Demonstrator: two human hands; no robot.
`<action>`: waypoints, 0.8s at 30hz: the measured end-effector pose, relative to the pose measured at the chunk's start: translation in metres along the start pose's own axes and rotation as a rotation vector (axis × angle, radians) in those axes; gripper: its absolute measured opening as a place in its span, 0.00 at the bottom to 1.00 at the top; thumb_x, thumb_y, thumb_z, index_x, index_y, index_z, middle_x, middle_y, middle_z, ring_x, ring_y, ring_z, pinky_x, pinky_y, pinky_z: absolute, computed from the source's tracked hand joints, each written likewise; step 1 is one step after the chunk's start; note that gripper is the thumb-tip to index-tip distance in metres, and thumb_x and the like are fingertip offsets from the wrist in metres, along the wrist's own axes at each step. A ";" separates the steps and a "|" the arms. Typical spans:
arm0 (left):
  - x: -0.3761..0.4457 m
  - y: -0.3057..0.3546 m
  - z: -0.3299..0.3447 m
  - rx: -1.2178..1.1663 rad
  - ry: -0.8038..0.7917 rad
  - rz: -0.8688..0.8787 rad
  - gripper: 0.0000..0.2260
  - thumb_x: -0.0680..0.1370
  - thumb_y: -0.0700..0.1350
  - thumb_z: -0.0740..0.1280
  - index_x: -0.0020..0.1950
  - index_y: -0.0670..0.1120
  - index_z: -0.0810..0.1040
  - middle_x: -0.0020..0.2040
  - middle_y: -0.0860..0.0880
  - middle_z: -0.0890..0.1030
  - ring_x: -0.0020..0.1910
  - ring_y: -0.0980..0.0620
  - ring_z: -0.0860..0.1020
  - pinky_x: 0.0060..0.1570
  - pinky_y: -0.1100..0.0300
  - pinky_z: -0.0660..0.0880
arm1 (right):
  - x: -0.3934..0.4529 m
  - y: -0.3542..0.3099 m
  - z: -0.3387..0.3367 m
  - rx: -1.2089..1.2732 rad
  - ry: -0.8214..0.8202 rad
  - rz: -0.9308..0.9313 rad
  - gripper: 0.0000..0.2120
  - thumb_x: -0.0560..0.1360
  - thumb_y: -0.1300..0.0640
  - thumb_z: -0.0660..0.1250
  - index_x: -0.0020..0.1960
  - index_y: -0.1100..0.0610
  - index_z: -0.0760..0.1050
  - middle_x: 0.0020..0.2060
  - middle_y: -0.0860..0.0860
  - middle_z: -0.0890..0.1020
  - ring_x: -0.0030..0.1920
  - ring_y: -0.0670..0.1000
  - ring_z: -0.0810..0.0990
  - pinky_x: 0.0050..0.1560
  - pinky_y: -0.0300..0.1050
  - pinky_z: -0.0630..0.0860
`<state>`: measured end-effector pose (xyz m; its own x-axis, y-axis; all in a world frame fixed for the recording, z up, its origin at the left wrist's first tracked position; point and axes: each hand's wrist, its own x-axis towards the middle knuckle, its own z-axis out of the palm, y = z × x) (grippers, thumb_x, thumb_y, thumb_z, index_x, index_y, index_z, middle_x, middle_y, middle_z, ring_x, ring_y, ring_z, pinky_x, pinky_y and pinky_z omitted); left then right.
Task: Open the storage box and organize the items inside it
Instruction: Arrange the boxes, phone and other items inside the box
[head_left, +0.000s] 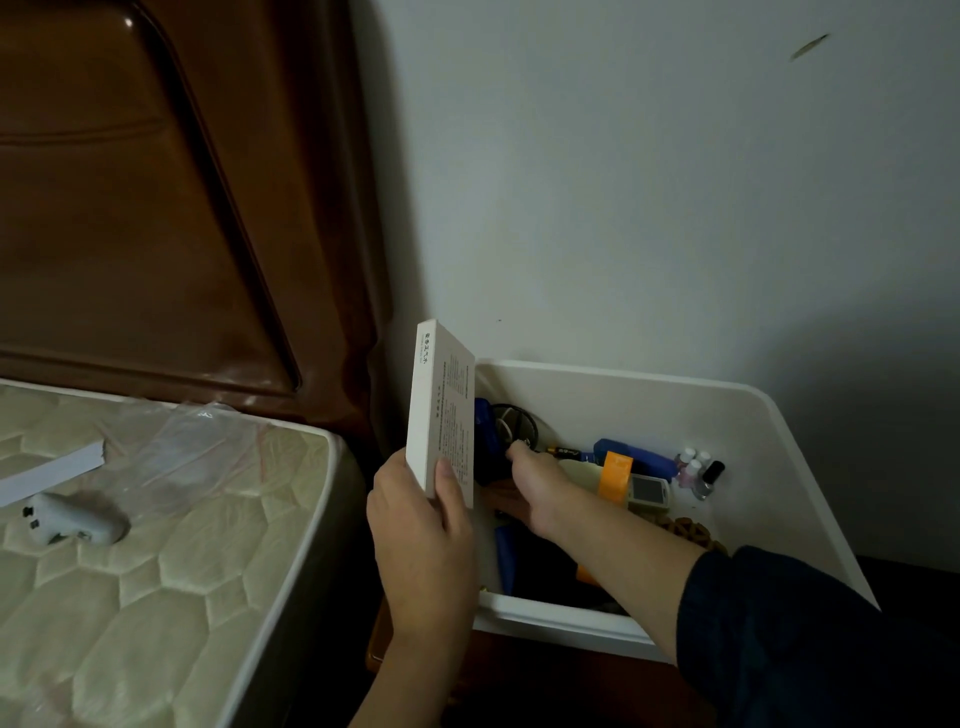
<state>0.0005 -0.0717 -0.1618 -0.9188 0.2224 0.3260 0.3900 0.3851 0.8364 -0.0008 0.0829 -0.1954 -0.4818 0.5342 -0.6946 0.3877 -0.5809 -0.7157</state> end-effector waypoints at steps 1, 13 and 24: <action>0.000 0.000 0.000 -0.002 0.001 0.002 0.13 0.84 0.56 0.61 0.66 0.52 0.68 0.59 0.52 0.75 0.60 0.53 0.76 0.49 0.53 0.84 | 0.001 0.000 0.000 -0.005 0.006 -0.009 0.18 0.86 0.51 0.59 0.70 0.60 0.75 0.59 0.61 0.84 0.60 0.61 0.84 0.65 0.59 0.81; -0.001 -0.001 0.000 -0.011 -0.009 -0.009 0.12 0.84 0.58 0.60 0.65 0.55 0.67 0.60 0.54 0.74 0.62 0.52 0.77 0.49 0.56 0.84 | 0.002 -0.031 -0.026 -0.668 -0.056 0.158 0.10 0.84 0.64 0.56 0.62 0.62 0.73 0.45 0.58 0.83 0.35 0.51 0.78 0.27 0.39 0.75; -0.001 0.000 -0.001 -0.010 -0.006 -0.013 0.12 0.84 0.56 0.61 0.65 0.53 0.69 0.60 0.53 0.75 0.62 0.53 0.77 0.50 0.54 0.85 | 0.022 -0.039 -0.050 -2.033 0.009 -0.379 0.27 0.83 0.38 0.57 0.76 0.51 0.72 0.71 0.53 0.72 0.75 0.61 0.61 0.73 0.60 0.60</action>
<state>0.0010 -0.0724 -0.1621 -0.9236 0.2223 0.3124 0.3771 0.3793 0.8449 0.0127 0.1477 -0.1864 -0.7289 0.4438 -0.5214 0.4204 0.8911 0.1708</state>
